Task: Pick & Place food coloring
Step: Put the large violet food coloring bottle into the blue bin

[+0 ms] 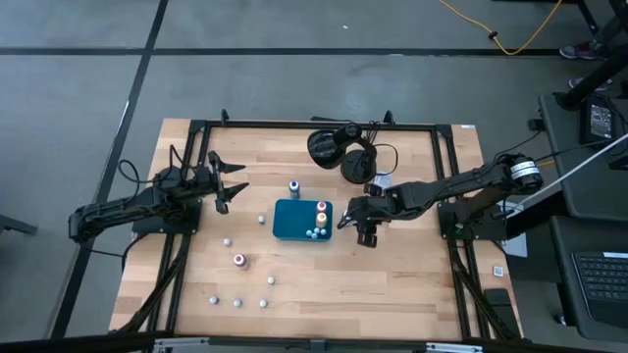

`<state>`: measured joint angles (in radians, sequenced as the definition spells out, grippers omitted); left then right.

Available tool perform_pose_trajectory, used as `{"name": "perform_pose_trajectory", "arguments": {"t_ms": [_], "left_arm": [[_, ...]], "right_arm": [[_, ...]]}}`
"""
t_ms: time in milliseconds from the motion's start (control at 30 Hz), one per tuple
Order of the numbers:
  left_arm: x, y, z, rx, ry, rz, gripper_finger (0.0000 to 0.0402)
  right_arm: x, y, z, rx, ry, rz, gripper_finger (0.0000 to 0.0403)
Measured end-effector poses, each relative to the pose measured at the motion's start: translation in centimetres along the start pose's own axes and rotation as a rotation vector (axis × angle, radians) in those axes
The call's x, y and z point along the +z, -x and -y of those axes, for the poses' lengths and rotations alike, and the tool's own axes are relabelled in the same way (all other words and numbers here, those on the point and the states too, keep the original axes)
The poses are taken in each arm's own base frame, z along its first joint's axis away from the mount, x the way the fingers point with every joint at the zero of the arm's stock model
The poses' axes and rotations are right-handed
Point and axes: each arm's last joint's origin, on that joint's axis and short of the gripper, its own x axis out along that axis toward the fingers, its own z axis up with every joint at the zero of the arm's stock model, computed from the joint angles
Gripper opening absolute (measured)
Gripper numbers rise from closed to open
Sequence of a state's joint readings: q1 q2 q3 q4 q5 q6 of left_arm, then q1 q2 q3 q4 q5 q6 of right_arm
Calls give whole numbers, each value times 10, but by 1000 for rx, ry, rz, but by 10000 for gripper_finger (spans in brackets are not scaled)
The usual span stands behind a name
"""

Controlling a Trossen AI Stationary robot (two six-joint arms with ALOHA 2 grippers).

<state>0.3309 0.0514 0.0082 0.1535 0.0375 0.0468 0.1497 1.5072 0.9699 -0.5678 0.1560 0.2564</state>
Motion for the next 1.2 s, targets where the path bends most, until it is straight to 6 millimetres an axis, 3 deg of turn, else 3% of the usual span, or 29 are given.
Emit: {"name": "perform_pose_trajectory", "arguments": {"t_ms": [400, 867, 1033, 1200], "left_arm": [[0, 0, 0, 0, 0, 0, 251], [0, 0, 0, 0, 0, 0, 251], [0, 0, 0, 0, 0, 0, 251], [0, 0, 0, 0, 0, 0, 251]], "right_arm": [[5, -2, 3, -59, 22, 50, 250], [12, -18, 9, -66, 36, 74, 255], [12, -18, 9, -67, 35, 70, 235], [11, -18, 9, -67, 32, 64, 180]]}}
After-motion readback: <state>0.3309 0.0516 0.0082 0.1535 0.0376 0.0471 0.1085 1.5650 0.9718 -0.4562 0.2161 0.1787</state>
